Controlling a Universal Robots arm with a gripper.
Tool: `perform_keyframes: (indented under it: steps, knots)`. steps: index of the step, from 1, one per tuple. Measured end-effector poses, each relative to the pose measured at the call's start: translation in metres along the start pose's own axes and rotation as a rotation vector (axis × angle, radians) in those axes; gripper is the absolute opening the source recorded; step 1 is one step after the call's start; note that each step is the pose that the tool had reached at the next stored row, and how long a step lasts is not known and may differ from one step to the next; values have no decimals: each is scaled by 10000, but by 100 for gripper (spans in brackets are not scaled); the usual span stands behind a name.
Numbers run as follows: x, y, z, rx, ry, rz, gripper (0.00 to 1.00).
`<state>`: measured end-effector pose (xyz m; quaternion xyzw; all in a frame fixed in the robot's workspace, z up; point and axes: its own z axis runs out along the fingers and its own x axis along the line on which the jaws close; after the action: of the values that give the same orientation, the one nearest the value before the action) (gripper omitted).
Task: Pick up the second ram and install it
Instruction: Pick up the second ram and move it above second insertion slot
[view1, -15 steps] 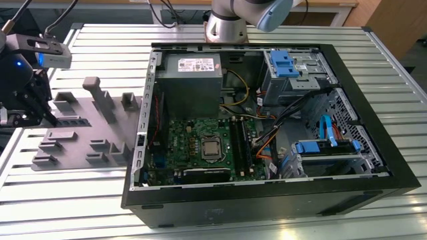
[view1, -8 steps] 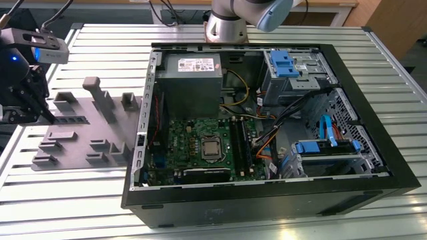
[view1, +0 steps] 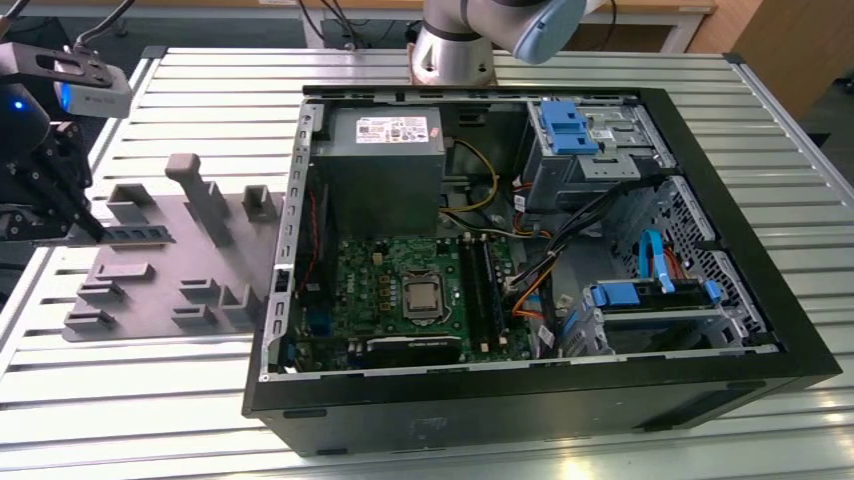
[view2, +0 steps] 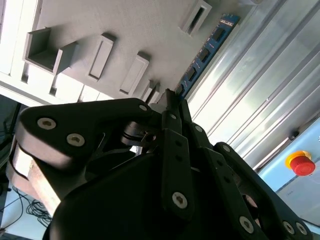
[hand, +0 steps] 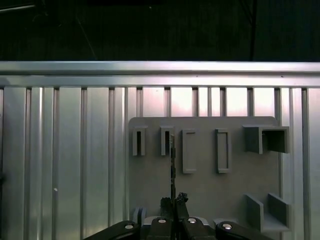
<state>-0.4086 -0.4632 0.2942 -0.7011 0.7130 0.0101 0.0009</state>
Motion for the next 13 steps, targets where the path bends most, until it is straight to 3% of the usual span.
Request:
perform_keyframes:
  steps: [8, 9, 13]
  knots:
    - [-1, 1, -93, 0, 0, -1, 14]
    - [-2, 2, -147, 1, -1, 0, 14]
    - [-3, 2, -191, 1, 0, 0, 14]
